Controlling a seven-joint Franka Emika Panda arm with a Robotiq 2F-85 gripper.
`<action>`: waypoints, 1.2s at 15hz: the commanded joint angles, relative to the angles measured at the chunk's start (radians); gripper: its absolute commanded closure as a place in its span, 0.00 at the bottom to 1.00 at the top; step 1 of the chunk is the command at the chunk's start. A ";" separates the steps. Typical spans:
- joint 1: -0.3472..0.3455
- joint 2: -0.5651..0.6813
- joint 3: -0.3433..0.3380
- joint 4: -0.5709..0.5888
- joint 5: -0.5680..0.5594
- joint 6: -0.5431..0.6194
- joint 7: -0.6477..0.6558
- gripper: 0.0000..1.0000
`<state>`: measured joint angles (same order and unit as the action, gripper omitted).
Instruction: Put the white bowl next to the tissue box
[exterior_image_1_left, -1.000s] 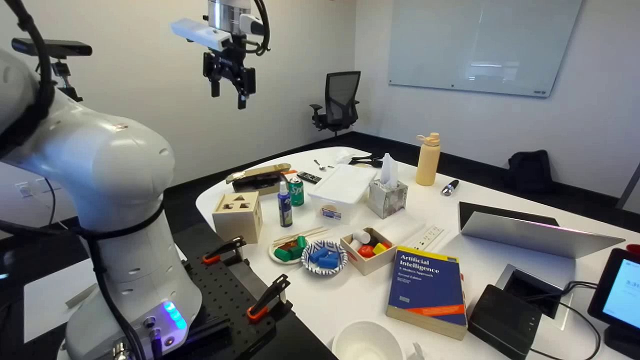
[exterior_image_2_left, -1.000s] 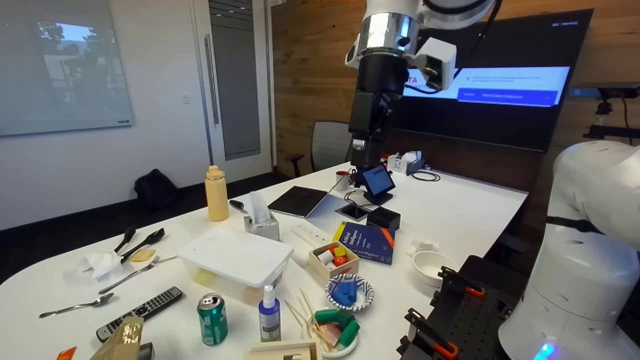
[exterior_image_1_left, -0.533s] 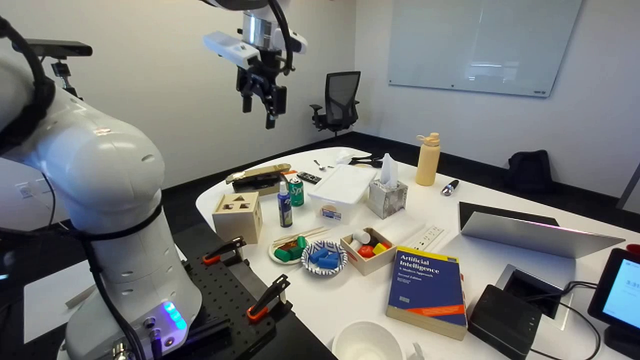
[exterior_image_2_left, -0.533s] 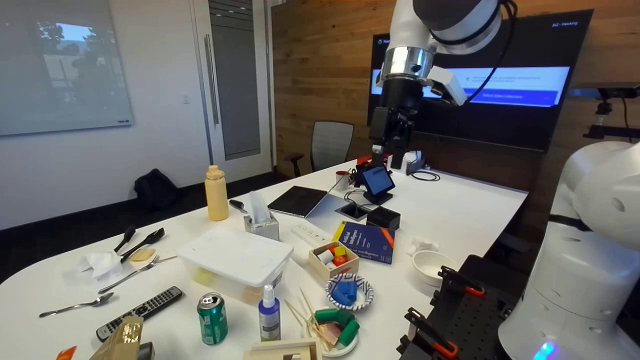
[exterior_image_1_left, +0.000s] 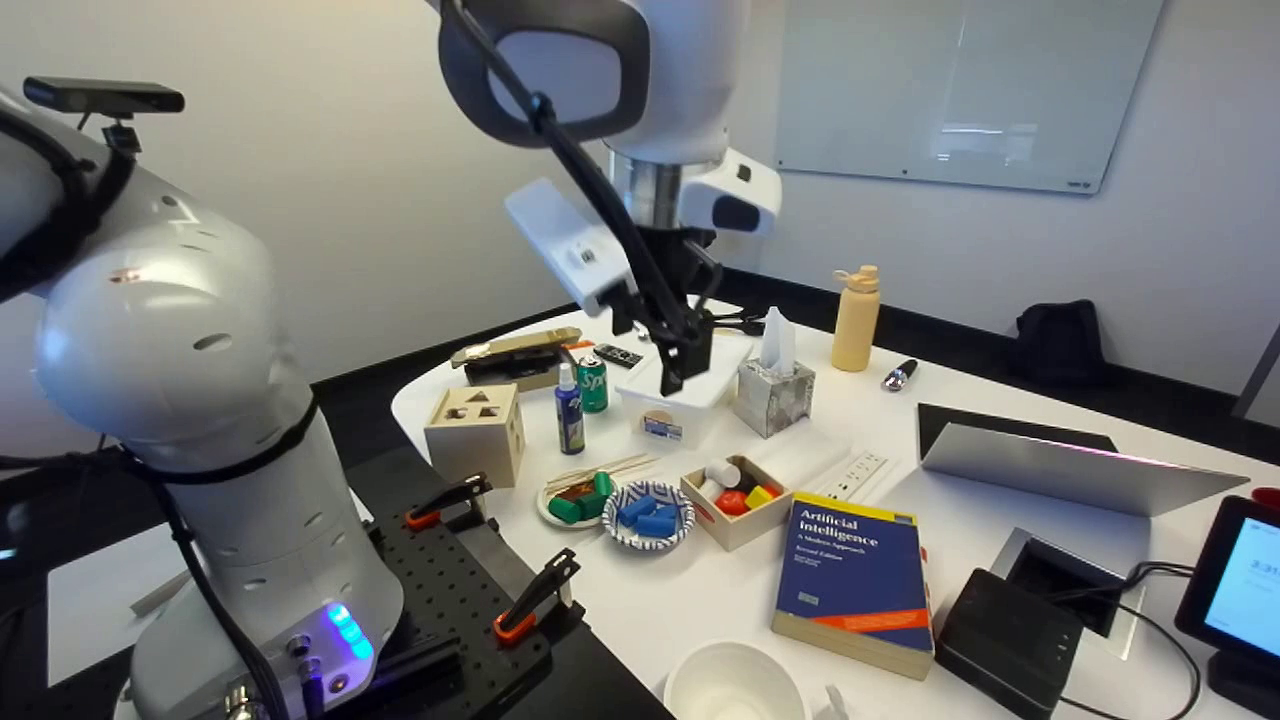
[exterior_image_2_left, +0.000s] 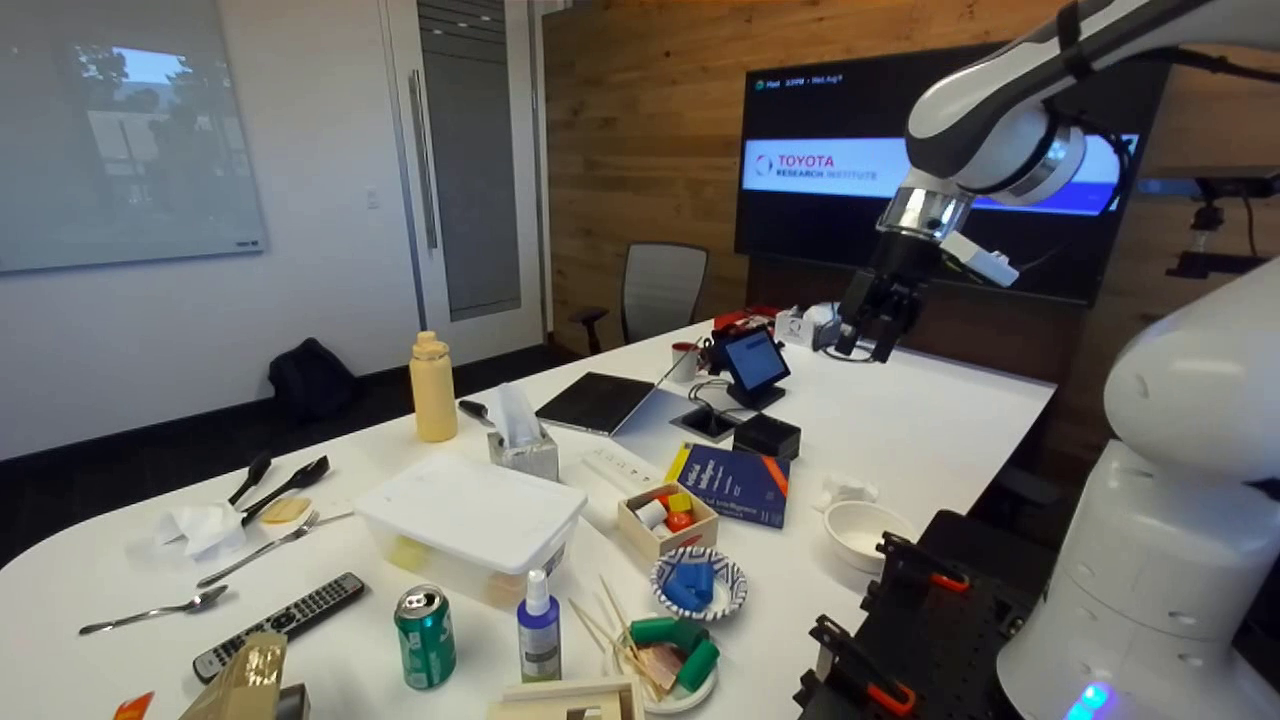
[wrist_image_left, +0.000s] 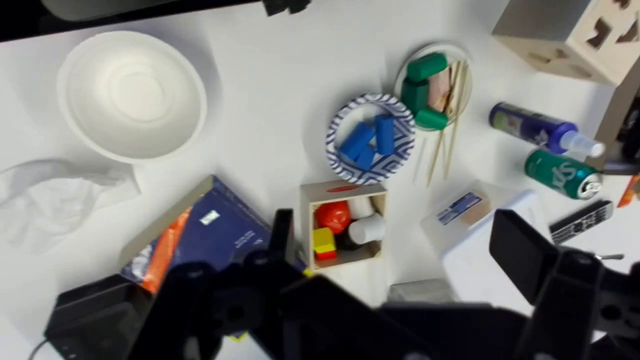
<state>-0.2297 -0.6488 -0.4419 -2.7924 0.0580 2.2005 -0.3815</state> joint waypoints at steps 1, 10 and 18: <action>-0.050 0.212 -0.129 0.012 -0.018 0.205 -0.130 0.00; 0.198 0.748 -0.401 0.160 0.427 0.457 -0.470 0.00; -0.122 1.117 -0.084 0.402 0.752 0.368 -0.654 0.00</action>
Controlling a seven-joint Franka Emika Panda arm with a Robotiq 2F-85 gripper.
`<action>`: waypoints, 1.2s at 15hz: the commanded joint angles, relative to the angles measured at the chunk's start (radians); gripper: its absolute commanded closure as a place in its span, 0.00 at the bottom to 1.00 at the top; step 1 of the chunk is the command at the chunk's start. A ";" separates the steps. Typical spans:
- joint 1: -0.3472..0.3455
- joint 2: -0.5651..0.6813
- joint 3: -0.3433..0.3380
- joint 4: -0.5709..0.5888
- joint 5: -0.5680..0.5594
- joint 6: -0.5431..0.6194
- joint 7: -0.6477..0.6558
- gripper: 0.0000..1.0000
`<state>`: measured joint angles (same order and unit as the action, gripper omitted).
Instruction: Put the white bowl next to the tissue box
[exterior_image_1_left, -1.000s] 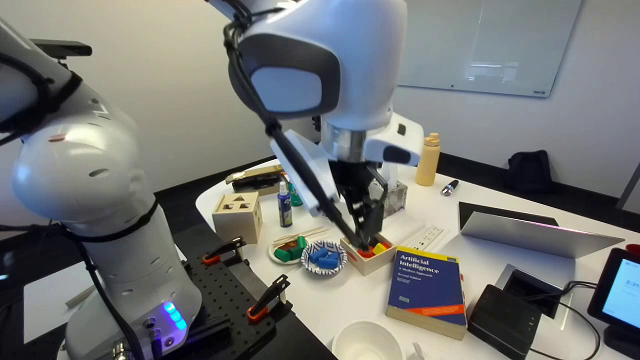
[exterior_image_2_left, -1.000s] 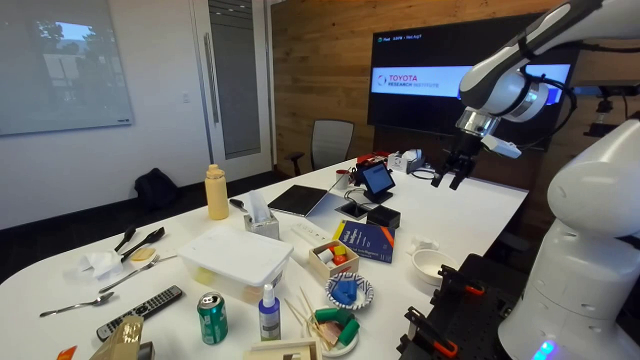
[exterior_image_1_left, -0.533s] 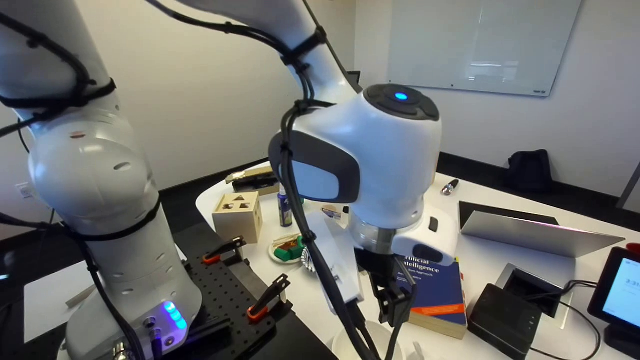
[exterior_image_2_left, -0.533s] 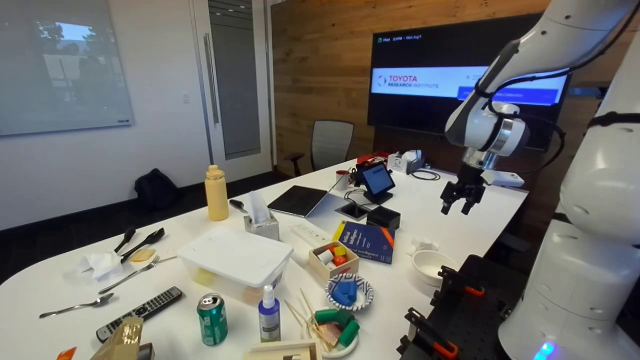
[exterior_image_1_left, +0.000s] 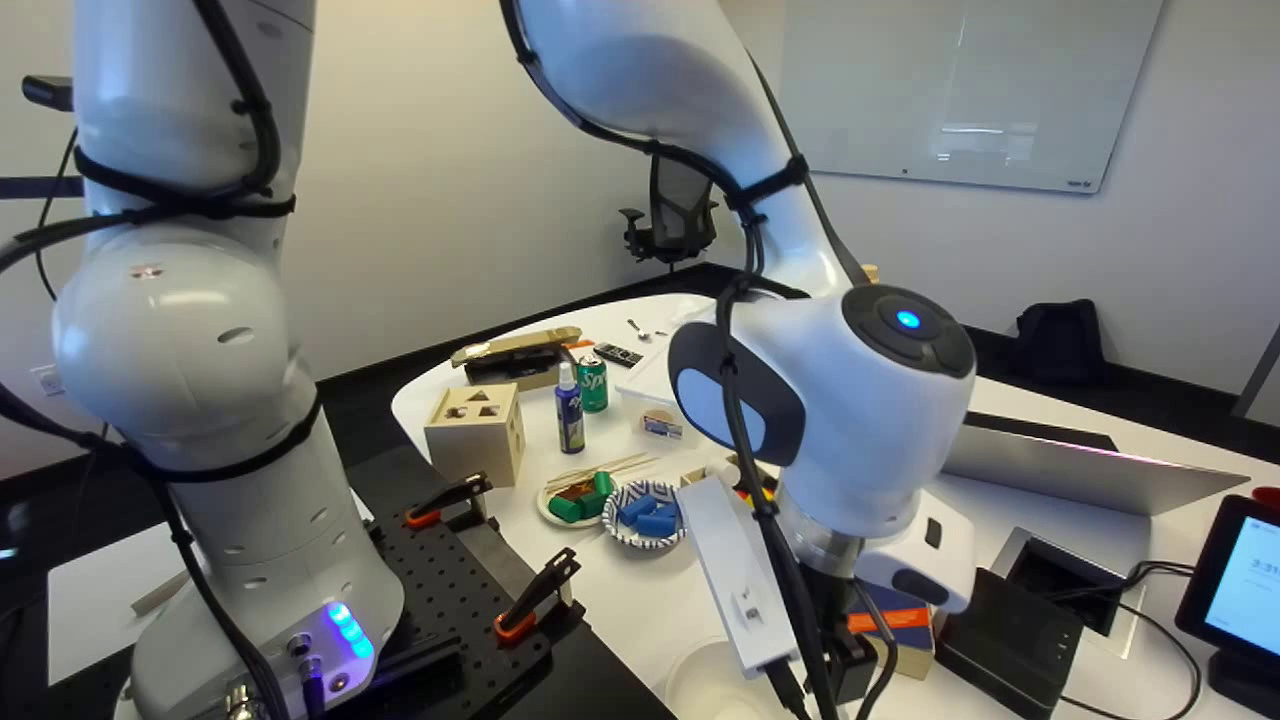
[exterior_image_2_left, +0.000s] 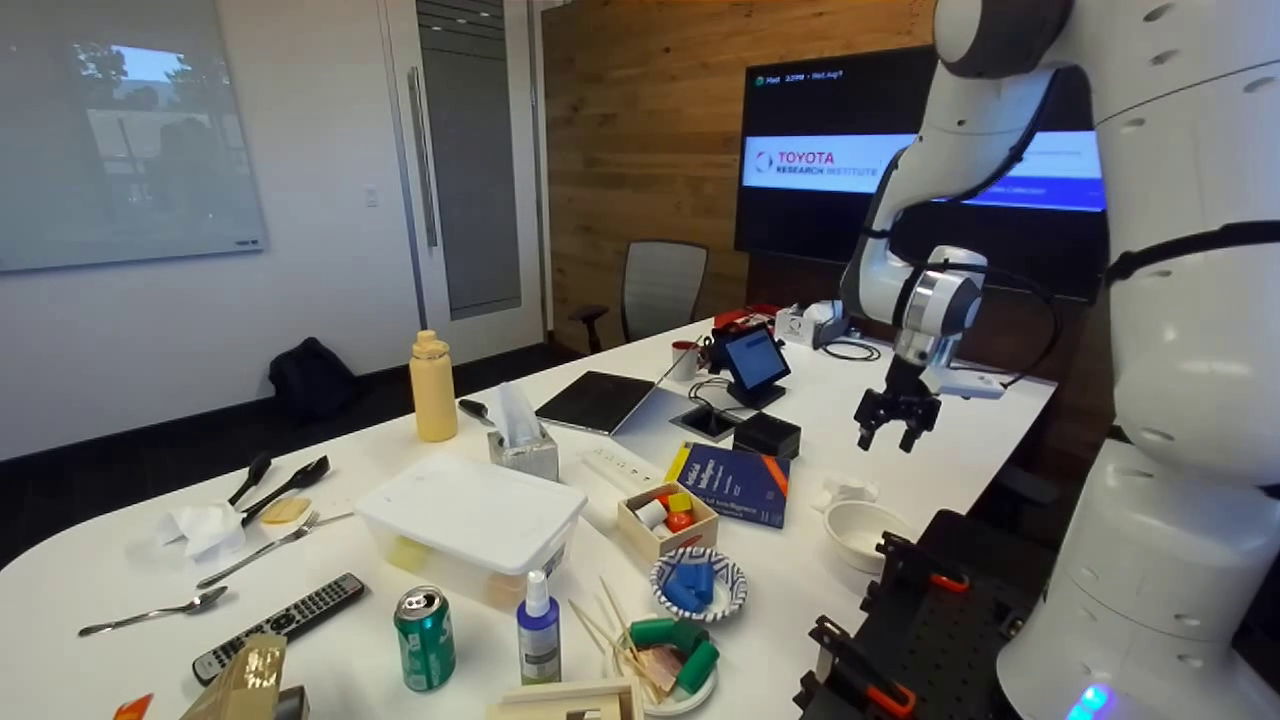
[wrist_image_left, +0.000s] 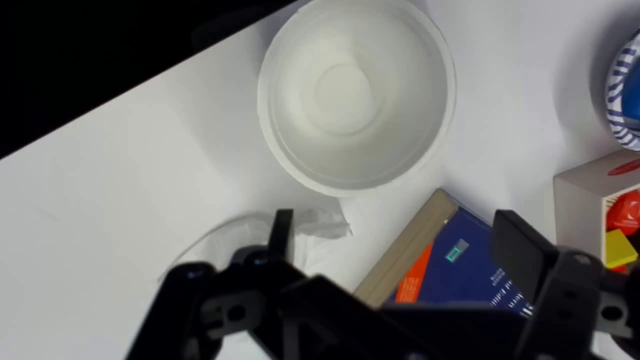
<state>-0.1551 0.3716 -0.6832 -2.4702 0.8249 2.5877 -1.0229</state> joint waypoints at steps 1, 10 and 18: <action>-0.242 0.133 0.191 0.099 -0.022 -0.014 -0.017 0.00; -0.553 0.354 0.444 0.262 -0.183 0.022 0.033 0.00; -0.654 0.427 0.544 0.330 -0.321 0.081 0.139 0.51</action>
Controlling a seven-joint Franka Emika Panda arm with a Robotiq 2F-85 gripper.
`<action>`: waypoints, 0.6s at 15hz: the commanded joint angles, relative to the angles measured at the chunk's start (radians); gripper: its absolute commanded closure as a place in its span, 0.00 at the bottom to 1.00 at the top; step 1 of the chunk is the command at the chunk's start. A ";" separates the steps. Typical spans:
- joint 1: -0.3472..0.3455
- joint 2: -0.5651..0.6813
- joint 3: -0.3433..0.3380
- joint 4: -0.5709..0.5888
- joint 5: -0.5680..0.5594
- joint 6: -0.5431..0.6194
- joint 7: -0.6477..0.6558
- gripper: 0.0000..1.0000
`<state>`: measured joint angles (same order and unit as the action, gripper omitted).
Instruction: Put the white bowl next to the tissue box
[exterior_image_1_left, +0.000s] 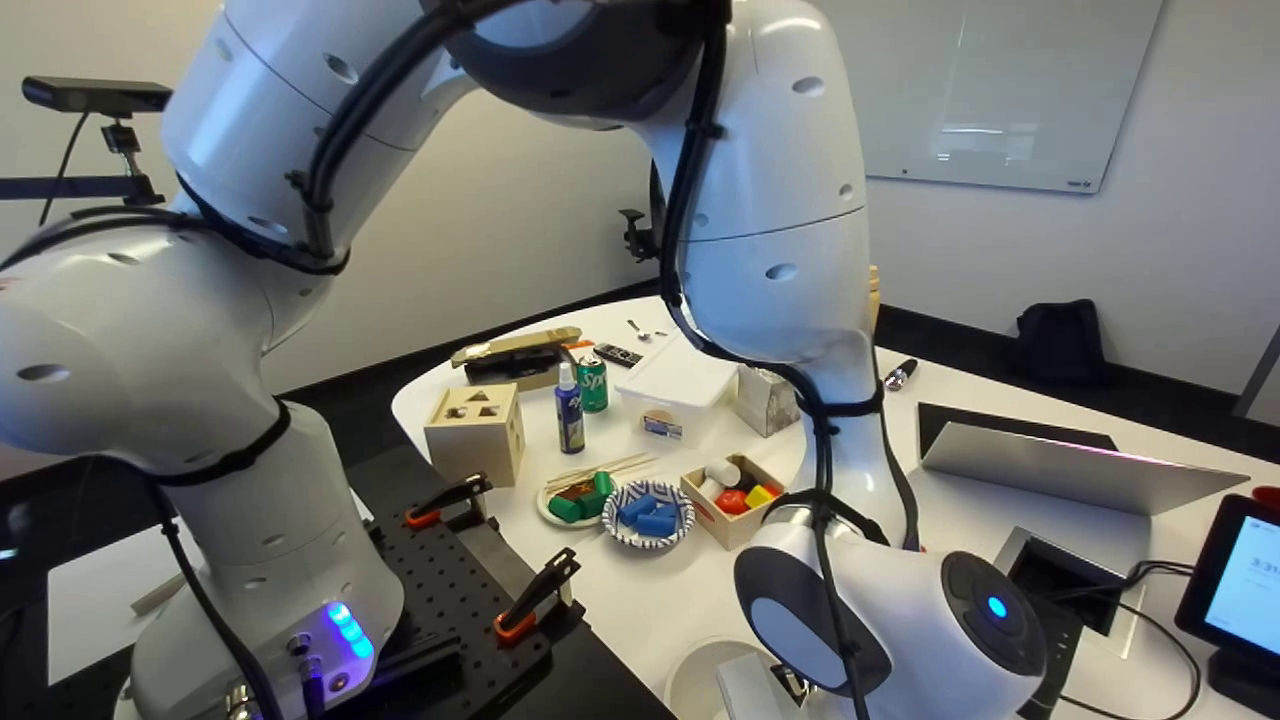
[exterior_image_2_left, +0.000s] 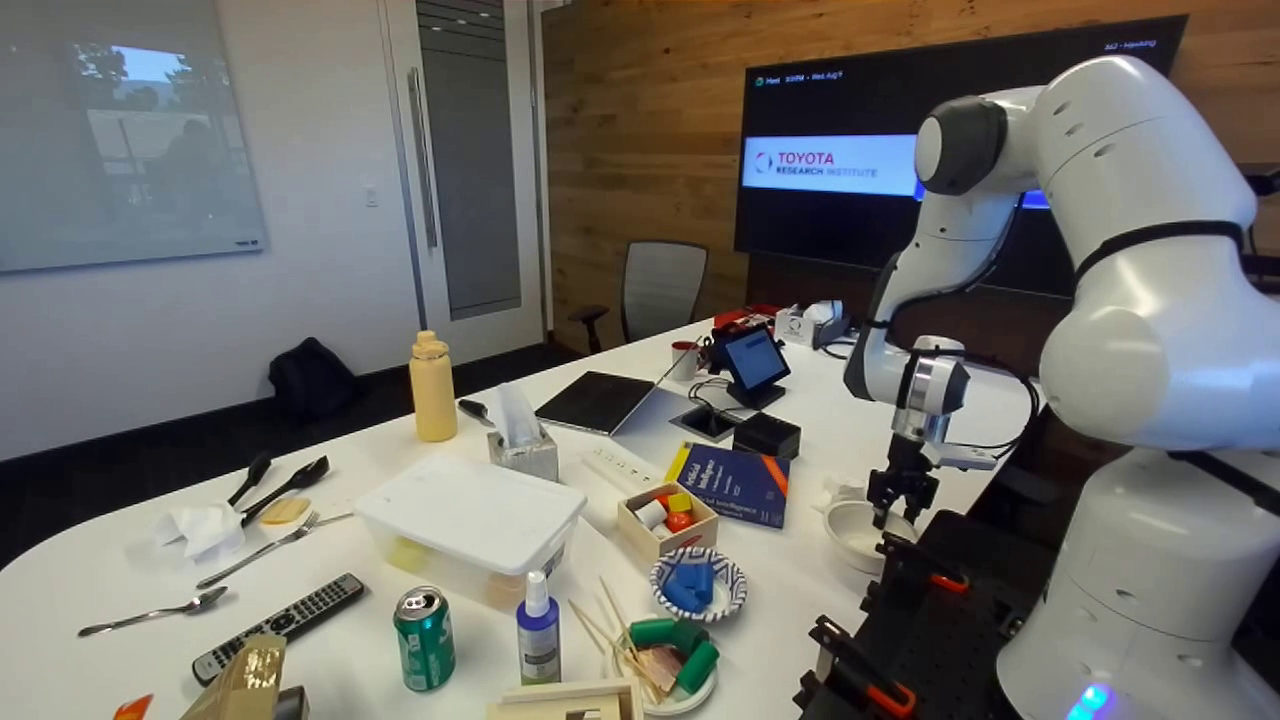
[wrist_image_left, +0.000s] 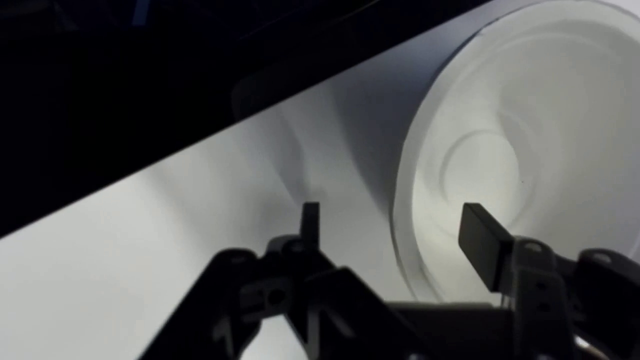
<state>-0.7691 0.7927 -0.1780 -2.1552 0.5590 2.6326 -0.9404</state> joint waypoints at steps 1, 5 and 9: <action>-0.052 0.005 0.049 0.017 -0.074 0.044 0.071 0.60; -0.071 -0.017 0.066 0.015 -0.164 0.041 0.146 0.88; -0.088 -0.087 0.084 -0.002 -0.218 0.020 0.198 1.00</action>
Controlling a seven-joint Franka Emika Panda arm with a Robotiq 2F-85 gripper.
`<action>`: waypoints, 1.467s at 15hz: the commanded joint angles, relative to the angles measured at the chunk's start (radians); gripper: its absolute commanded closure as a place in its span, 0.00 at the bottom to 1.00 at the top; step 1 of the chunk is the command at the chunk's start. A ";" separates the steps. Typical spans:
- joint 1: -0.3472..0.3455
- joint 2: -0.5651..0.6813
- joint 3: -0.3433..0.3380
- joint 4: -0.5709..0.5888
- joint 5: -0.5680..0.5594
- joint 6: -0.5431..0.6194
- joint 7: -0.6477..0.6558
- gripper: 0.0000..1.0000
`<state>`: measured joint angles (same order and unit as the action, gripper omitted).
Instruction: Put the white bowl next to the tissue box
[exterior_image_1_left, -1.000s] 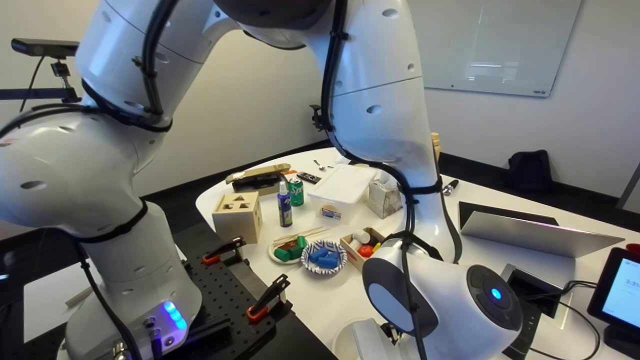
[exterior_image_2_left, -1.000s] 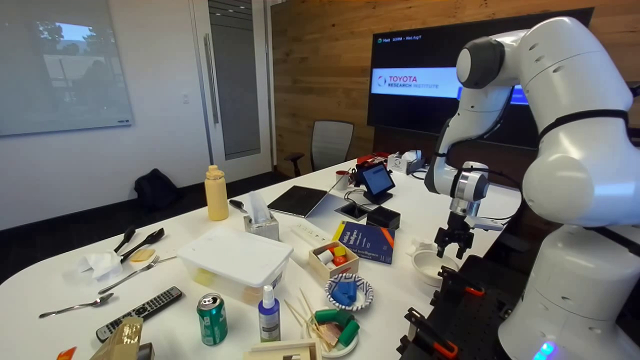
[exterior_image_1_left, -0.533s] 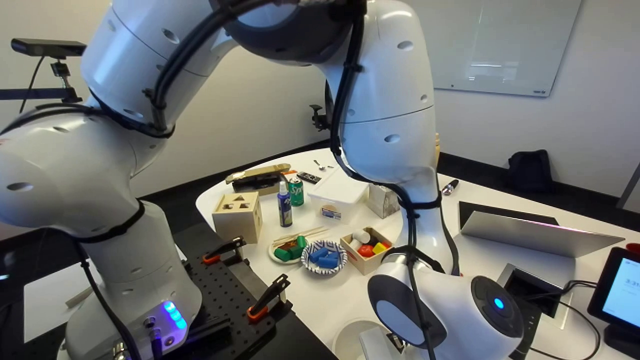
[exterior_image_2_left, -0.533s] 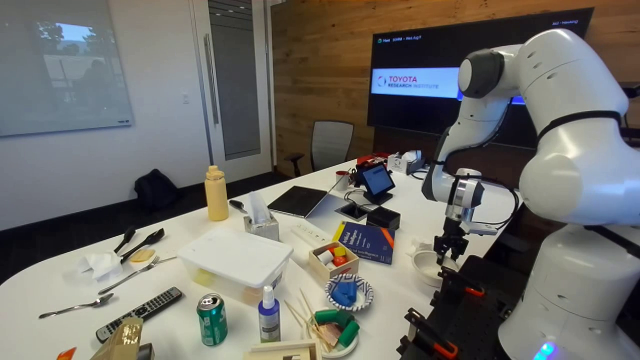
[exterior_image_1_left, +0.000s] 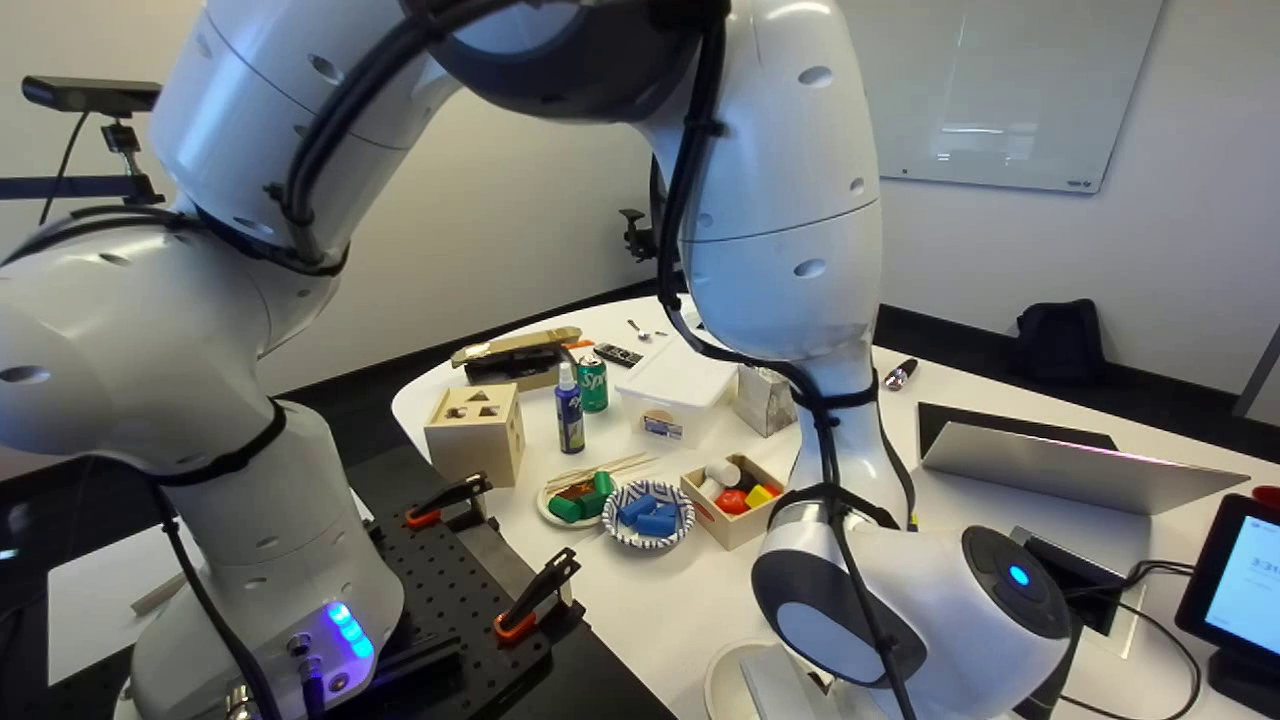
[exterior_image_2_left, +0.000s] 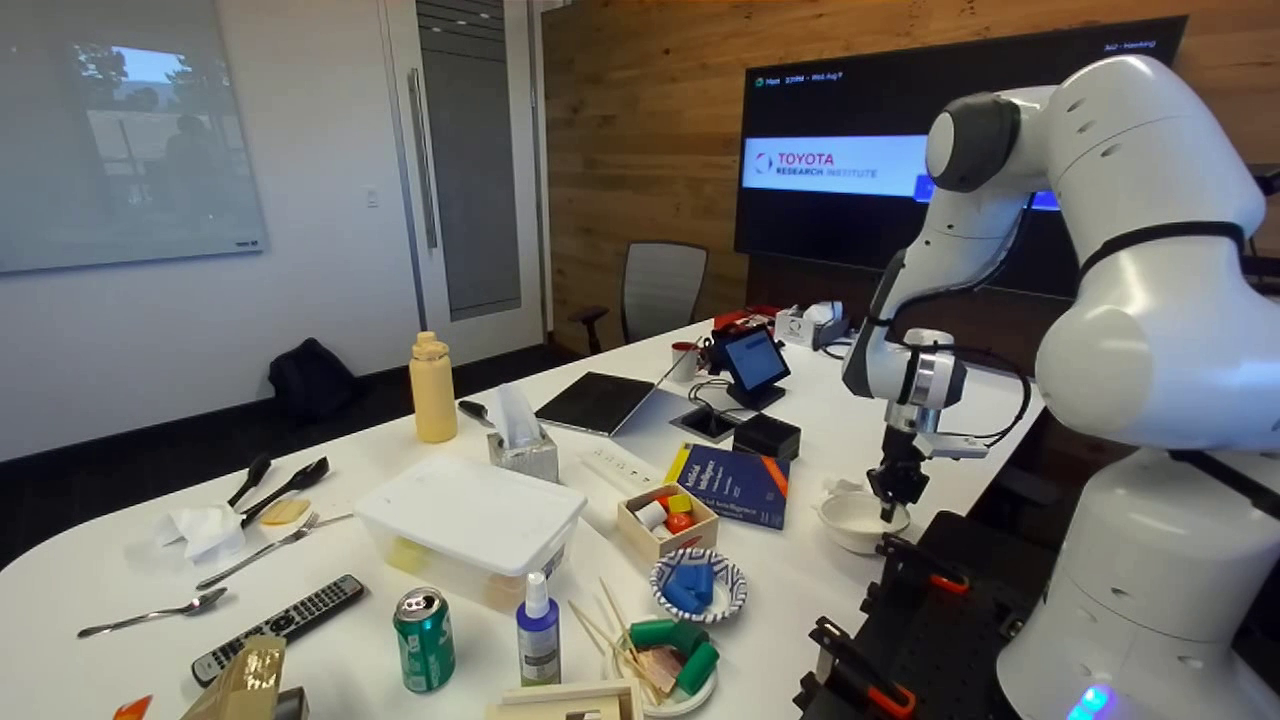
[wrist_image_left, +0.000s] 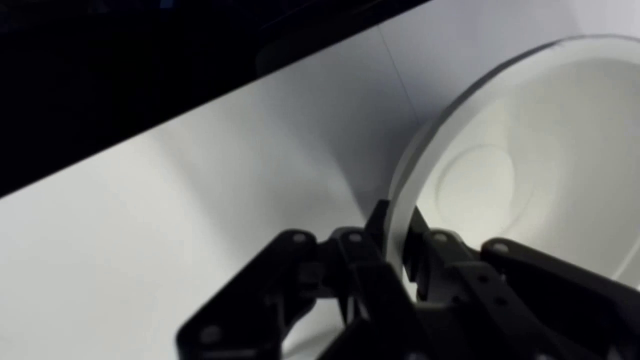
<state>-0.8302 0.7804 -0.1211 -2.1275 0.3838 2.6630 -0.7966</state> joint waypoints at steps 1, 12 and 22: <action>-0.034 -0.108 0.035 -0.038 -0.042 -0.016 0.063 0.98; -0.029 -0.317 0.139 -0.001 0.044 -0.036 0.078 0.92; 0.005 -0.207 0.171 0.180 0.052 -0.118 0.102 0.98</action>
<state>-0.8599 0.4826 0.0447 -2.0855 0.4486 2.6073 -0.7197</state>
